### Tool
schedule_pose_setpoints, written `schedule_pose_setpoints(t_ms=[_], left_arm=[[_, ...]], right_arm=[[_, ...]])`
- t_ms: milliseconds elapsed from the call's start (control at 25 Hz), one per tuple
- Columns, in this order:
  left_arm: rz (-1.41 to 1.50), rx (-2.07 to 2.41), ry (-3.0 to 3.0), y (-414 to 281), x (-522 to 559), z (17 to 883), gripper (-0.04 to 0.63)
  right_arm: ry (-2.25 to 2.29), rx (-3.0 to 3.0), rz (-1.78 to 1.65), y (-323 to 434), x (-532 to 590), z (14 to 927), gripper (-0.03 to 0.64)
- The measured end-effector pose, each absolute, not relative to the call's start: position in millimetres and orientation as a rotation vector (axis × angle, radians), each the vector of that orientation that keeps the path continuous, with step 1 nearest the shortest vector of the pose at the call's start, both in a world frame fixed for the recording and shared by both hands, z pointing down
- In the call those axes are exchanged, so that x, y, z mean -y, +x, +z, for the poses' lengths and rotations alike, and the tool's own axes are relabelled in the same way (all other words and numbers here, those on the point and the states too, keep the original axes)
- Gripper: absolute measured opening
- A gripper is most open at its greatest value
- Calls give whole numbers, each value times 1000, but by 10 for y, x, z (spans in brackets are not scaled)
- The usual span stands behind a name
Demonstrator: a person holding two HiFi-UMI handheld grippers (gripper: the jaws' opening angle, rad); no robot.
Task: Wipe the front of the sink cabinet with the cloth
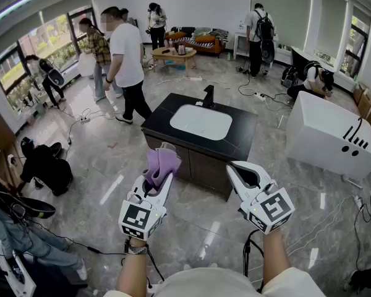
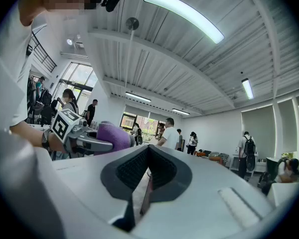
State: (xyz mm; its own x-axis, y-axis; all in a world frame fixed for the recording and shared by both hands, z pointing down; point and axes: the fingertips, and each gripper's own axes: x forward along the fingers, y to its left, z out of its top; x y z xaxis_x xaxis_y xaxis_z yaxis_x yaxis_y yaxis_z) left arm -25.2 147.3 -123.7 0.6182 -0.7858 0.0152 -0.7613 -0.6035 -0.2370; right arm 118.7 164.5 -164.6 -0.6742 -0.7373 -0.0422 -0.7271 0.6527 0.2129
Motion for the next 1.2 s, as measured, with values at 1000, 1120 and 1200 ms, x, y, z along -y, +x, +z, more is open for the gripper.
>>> schedule_pose_setpoints(t_ms=[1000,1120,1200], left_arm=[[-194,-1309,-2628,168,-1653,-1212,49],[-187,-1321,-2633,228,-1635,-1199,49],[-188,-1319,-2635,263,-1618,-1211,49]], right_arm=[[1138,2935,-142,1632,-1862,-1560,6],[1142,2933,-132,1707,-1834,-1526,6],[1145,2927,-129,1740,-1812,-1519,6]])
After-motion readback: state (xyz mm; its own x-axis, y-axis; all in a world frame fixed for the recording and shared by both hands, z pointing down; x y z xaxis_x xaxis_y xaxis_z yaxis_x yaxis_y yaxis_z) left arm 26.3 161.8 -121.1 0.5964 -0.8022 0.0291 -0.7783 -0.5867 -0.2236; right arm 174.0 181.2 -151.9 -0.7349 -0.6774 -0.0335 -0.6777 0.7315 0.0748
